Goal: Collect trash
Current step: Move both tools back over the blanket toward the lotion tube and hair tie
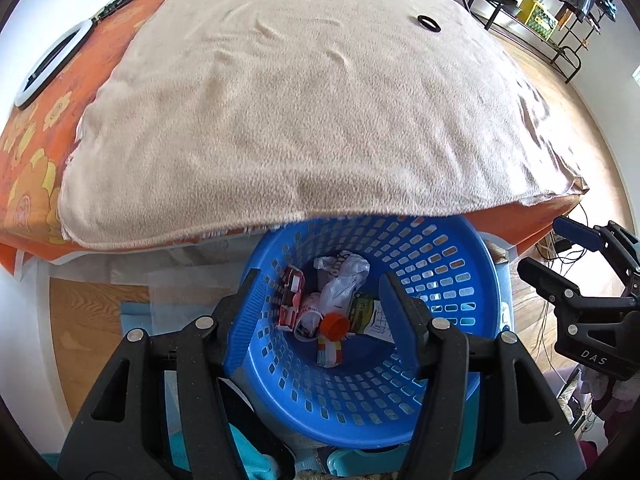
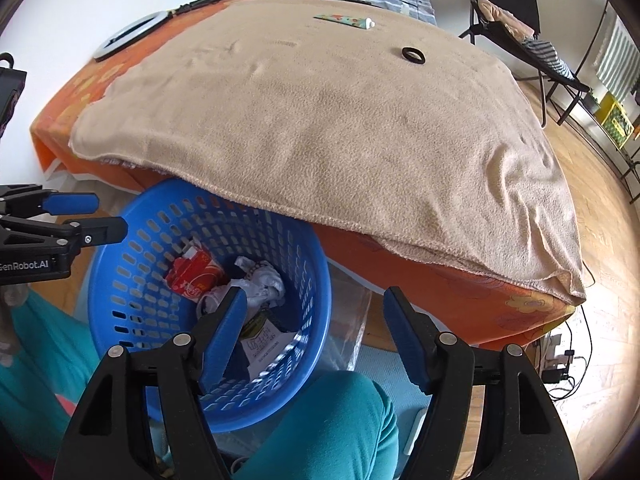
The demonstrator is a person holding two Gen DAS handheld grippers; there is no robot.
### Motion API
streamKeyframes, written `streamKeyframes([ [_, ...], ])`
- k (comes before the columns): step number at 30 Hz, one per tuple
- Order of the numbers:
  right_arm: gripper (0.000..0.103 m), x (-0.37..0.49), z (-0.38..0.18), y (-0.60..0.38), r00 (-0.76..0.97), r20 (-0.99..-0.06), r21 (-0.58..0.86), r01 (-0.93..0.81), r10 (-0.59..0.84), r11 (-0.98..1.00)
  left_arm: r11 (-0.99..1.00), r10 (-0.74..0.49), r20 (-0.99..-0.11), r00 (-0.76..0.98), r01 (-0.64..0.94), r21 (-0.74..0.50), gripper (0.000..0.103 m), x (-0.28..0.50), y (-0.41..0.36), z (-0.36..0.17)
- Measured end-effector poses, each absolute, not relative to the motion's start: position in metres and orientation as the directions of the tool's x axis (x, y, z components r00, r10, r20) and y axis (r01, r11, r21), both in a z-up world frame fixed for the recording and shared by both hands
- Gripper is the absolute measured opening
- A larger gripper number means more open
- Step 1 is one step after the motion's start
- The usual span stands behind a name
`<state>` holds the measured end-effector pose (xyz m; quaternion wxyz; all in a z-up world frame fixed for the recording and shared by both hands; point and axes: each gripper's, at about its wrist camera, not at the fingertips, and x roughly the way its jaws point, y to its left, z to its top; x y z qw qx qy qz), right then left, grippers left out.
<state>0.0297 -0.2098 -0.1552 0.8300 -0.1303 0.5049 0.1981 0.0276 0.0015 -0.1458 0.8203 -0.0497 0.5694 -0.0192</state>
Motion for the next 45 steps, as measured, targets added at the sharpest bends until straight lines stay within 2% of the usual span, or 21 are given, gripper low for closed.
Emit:
streamKeyframes([
  [9,0.071,0.059,-0.148,-0.228,0.441,-0.869,0.015,-0.428,0.224,0.904,0.995,-0.102,-0.908,0.407,0.043,-0.092,0.061,0.089,0.000,-0.115],
  [20,0.071,0.117,-0.126,-0.252,0.505,-0.815,0.101,-0.360,0.285,0.927,0.986,-0.156,-0.872,0.464,0.132,-0.106,0.061,0.210,-0.004,-0.087],
  [35,0.071,0.182,-0.136,-0.264,0.476,-0.817,0.200,-0.295,0.325,0.934,0.963,-0.243,-0.861,0.447,0.217,-0.159,0.061,0.392,-0.008,-0.093],
  [45,0.071,0.195,-0.155,-0.272,0.448,-0.832,0.229,-0.259,0.326,0.938,0.968,-0.237,-0.881,0.409,0.172,-0.181,0.061,0.470,-0.010,-0.132],
])
